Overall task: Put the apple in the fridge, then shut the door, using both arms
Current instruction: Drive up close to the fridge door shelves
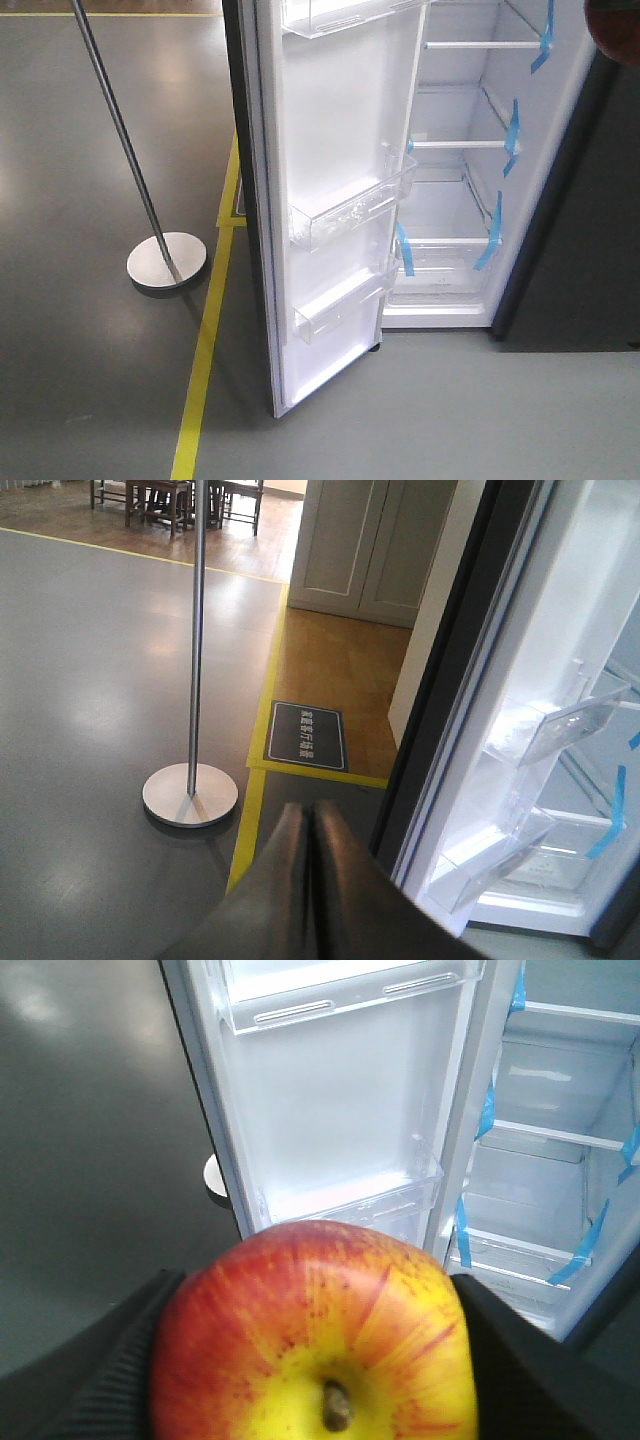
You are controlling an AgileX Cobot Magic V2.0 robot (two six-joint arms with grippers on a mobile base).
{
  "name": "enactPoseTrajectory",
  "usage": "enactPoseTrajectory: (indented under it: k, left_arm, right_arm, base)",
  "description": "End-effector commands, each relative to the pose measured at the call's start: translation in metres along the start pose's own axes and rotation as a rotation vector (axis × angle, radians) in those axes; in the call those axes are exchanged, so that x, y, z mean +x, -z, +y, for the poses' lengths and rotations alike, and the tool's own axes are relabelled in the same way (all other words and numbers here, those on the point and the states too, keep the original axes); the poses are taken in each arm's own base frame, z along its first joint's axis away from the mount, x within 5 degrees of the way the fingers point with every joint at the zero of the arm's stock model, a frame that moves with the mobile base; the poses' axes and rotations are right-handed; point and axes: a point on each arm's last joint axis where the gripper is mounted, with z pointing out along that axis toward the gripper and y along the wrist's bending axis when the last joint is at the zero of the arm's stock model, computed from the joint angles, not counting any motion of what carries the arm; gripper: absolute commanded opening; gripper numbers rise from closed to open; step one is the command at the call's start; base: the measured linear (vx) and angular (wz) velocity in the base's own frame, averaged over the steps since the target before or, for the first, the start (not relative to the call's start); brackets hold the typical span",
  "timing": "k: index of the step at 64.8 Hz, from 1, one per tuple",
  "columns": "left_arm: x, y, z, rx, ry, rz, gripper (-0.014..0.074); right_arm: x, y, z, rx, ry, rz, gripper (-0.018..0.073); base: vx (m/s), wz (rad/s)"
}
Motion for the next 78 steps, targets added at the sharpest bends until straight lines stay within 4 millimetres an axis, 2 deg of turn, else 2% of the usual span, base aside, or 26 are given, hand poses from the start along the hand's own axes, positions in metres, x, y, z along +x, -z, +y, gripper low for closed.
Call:
enactPoseTrajectory:
  k: [1, 78]
  left_arm:
    - [-0.0123, 0.0031, -0.0036, 0.030, 0.009, -0.101, -0.0006]
    - [-0.0123, 0.0031, -0.0036, 0.030, 0.009, -0.101, -0.0006]
  right_arm:
    - [-0.0124, 0.0147, 0.0039, 0.007, 0.013, -0.120, 0.0101]
    - [-0.0124, 0.0147, 0.0039, 0.007, 0.013, -0.120, 0.0101]
  base:
    - [0.17, 0.01]
    - [0.14, 0.01]
